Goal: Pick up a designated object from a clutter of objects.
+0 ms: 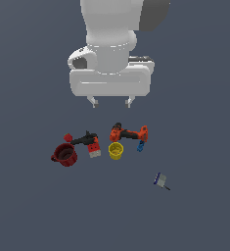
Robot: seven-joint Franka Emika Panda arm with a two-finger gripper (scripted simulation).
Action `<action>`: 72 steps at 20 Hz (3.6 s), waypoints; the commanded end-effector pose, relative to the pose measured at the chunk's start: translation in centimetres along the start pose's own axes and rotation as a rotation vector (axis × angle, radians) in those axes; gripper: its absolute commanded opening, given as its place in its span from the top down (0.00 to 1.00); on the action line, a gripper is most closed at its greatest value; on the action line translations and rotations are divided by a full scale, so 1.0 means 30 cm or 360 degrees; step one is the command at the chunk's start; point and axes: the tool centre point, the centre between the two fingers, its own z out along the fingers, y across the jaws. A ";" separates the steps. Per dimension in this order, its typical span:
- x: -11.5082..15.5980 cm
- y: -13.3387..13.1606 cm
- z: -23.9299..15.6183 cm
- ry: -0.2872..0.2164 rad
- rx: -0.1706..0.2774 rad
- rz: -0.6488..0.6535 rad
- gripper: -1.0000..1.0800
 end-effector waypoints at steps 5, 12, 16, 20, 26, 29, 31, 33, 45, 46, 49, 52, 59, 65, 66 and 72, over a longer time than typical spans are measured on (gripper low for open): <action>-0.003 0.027 0.016 -0.0022 0.0009 0.0034 0.04; -0.018 0.081 0.036 -0.0058 0.0029 0.0115 0.04; -0.007 0.070 0.043 -0.0057 0.0024 0.0086 0.04; 0.017 0.050 0.068 -0.0063 0.0015 0.0023 0.04; 0.082 -0.013 0.138 -0.0076 -0.0006 -0.0152 0.04; 0.124 -0.060 0.191 -0.0086 -0.0018 -0.0275 0.04; 0.154 -0.098 0.234 -0.0093 -0.0025 -0.0371 0.04; 0.185 -0.141 0.284 -0.0101 -0.0030 -0.0476 0.04; 0.307 -0.430 0.623 -0.0143 -0.0026 -0.1109 0.04; 0.312 -0.455 0.654 -0.0146 -0.0022 -0.1161 0.04; 0.321 -0.529 0.745 -0.0153 -0.0010 -0.1311 0.04; 0.323 -0.592 0.826 -0.0158 0.0002 -0.1438 0.04; 0.314 -0.693 0.959 -0.0164 0.0028 -0.1640 0.04; 0.307 -0.730 1.009 -0.0165 0.0038 -0.1714 0.04; 0.306 -0.732 1.012 -0.0166 0.0039 -0.1718 0.04; 0.302 -0.729 1.031 -0.0167 0.0039 -0.1713 0.04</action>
